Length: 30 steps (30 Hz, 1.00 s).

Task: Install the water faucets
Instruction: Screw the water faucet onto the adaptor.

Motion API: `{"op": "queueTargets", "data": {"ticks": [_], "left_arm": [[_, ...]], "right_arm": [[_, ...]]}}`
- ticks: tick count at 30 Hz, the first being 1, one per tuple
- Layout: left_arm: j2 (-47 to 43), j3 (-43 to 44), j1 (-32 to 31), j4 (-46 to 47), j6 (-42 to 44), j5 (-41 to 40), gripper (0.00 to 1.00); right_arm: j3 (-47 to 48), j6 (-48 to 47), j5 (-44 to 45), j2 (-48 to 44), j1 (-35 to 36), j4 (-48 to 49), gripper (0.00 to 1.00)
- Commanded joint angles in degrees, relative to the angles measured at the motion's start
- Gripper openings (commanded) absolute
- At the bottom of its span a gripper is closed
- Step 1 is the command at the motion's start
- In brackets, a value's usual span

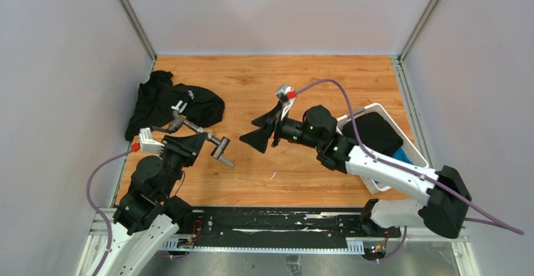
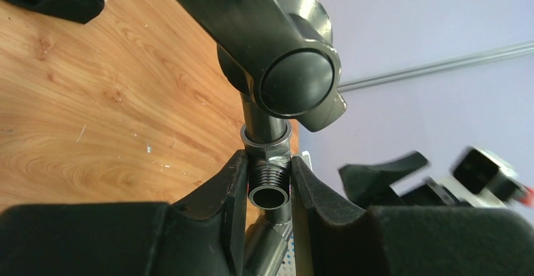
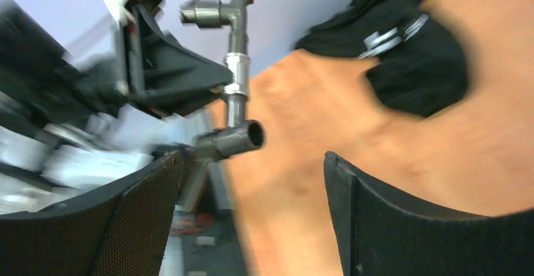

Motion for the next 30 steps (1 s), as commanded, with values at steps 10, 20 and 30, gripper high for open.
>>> {"op": "queueTargets", "data": {"ticks": [10, 20, 30], "left_arm": [[2.7, 4.5, -0.1, 2.5, 1.1, -0.3, 0.0], [2.9, 4.2, 0.0, 2.7, 0.9, -0.4, 0.0], [2.7, 3.9, 0.0, 3.0, 0.8, -0.1, 0.0]], "right_arm": [[-10.5, -101.6, 36.4, -3.2, 28.9, 5.8, 0.85], [-7.8, -117.7, 45.6, 15.7, 32.6, 30.4, 0.86], [-2.4, -122.9, 50.7, 27.7, 33.0, 47.8, 0.85]]}}
